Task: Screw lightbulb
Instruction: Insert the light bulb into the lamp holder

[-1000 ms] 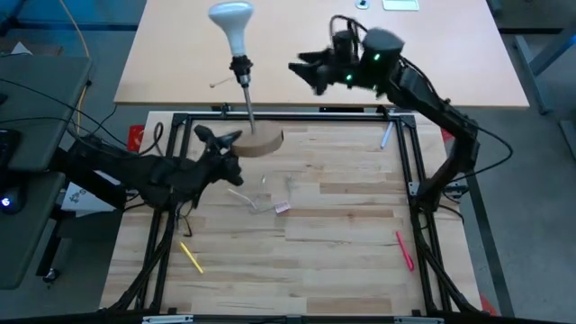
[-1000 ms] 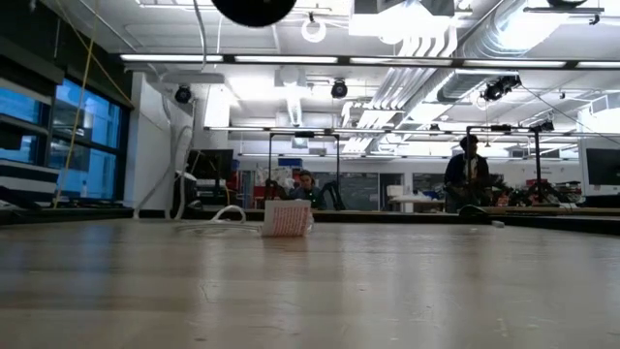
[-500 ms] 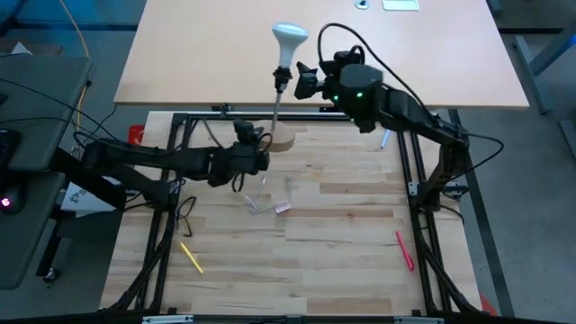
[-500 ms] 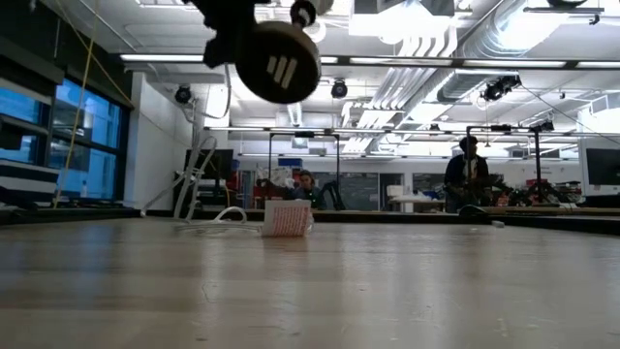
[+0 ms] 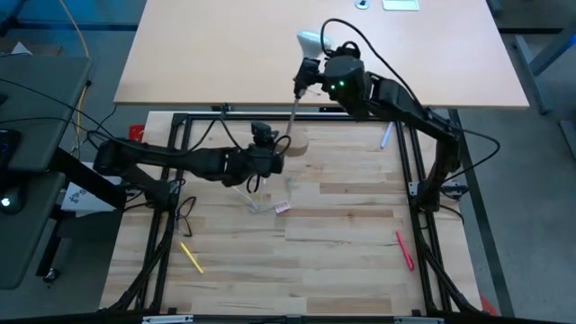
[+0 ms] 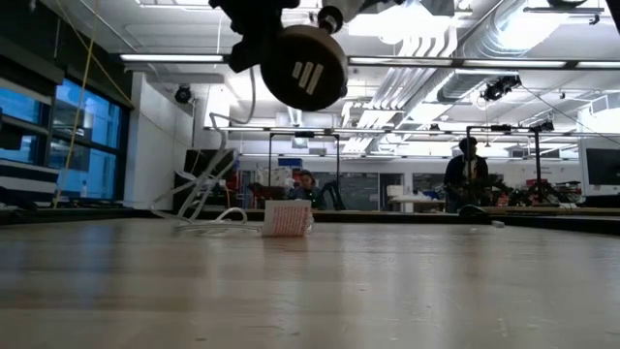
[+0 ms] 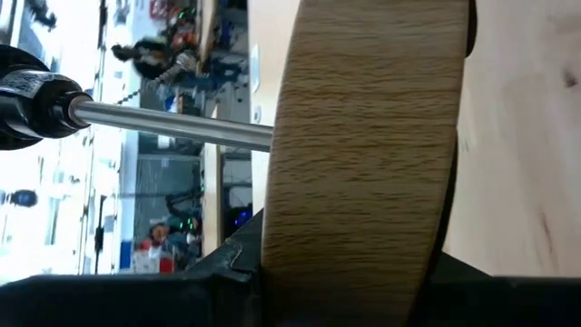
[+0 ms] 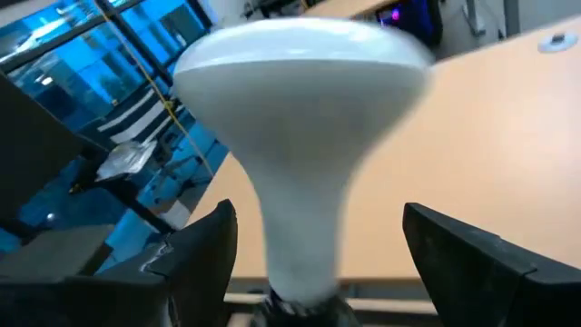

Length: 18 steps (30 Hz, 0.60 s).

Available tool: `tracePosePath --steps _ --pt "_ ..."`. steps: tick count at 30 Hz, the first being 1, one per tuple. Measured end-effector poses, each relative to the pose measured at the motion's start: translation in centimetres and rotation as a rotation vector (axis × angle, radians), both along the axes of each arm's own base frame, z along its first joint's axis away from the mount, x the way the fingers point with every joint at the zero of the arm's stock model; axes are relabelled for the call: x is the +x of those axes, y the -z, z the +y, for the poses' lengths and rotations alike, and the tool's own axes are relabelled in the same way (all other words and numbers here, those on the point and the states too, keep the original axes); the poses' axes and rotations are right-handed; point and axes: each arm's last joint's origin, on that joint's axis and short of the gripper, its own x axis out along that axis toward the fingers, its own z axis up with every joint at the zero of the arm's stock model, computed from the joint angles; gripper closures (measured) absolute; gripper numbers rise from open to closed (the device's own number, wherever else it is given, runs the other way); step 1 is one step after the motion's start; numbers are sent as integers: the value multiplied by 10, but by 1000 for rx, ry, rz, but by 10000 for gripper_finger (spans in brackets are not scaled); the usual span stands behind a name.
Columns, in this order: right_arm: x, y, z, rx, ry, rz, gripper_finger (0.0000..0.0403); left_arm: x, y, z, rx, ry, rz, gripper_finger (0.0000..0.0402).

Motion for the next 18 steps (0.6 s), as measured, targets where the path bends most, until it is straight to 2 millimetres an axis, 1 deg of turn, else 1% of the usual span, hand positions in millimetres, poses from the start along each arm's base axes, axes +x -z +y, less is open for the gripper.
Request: tracePosePath --steps 4,7,11,18 --pt "-2 3 -6 68 -35 -29 101 3 3 -1 -2 33 27 295" --pt "-4 9 -6 118 -43 -3 101 3 4 -1 2 43 42 295" --pt "-6 11 -6 126 8 -1 101 4 2 -1 8 42 30 295" --pt "-6 10 -8 121 21 -13 107 5 2 -1 6 66 32 295"
